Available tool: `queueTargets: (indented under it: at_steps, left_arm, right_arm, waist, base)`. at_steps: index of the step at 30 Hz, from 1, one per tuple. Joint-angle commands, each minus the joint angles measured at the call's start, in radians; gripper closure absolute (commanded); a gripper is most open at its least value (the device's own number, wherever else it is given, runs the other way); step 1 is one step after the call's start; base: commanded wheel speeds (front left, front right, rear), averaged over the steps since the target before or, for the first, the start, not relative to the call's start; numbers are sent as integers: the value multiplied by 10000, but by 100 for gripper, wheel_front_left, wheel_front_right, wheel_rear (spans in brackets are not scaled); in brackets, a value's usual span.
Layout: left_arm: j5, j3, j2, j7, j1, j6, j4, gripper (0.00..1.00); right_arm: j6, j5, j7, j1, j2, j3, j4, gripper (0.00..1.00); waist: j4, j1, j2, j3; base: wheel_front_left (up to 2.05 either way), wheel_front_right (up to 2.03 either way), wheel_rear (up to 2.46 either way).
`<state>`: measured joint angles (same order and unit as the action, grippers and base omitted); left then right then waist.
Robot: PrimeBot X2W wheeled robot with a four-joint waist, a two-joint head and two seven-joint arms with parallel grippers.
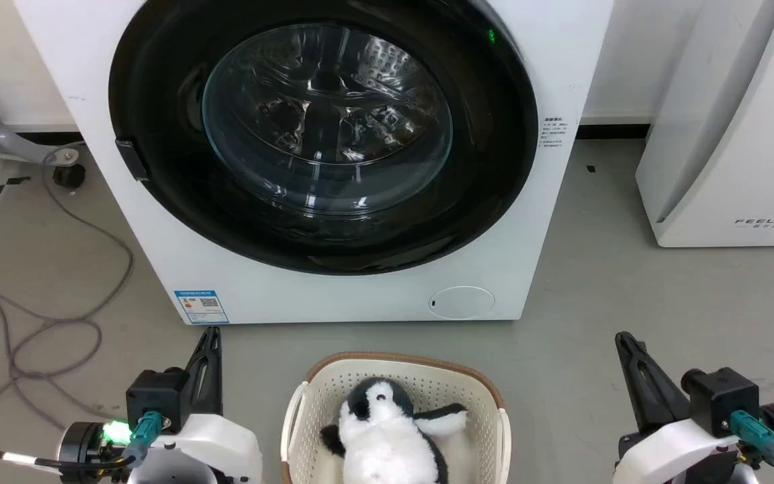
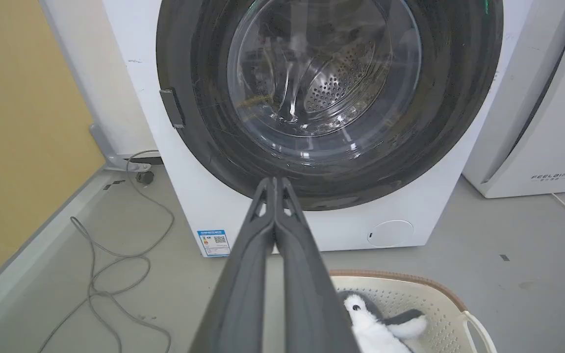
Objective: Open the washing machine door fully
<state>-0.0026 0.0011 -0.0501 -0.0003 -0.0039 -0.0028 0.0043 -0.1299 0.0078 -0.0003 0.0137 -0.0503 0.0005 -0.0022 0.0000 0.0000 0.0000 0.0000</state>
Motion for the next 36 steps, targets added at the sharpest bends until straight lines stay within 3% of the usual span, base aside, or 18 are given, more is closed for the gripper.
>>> queueTargets:
  at_steps: [1, 19, 20, 36]
  left_arm:
    - [26, -11, -1, 3, 39, 28, -43, 100]
    - [26, -11, -1, 3, 39, 28, -43, 100]
    - [0, -4, 0, 0, 0, 0, 0, 0]
    - [-114, -72, 0, -238, -33, 150, 5, 0]
  right_arm:
    - [-8, -78, 3, -137, 1, -5, 22, 100]
    - [-8, -78, 3, -137, 1, -5, 22, 100]
    - [0, 0, 0, -1, 0, -2, 0, 0]
    - [-1, 525, -238, 2, 0, -118, -147, 0]
  waist:
    - [0, 0, 0, 0]
    - [0, 0, 0, 0]
    - [0, 0, 0, 0]
    - [-3, 0, 0, 32]
  base:
    - [0, 0, 0]
    - [0, 0, 0]
    - [0, 0, 0]
    - [0, 0, 0]
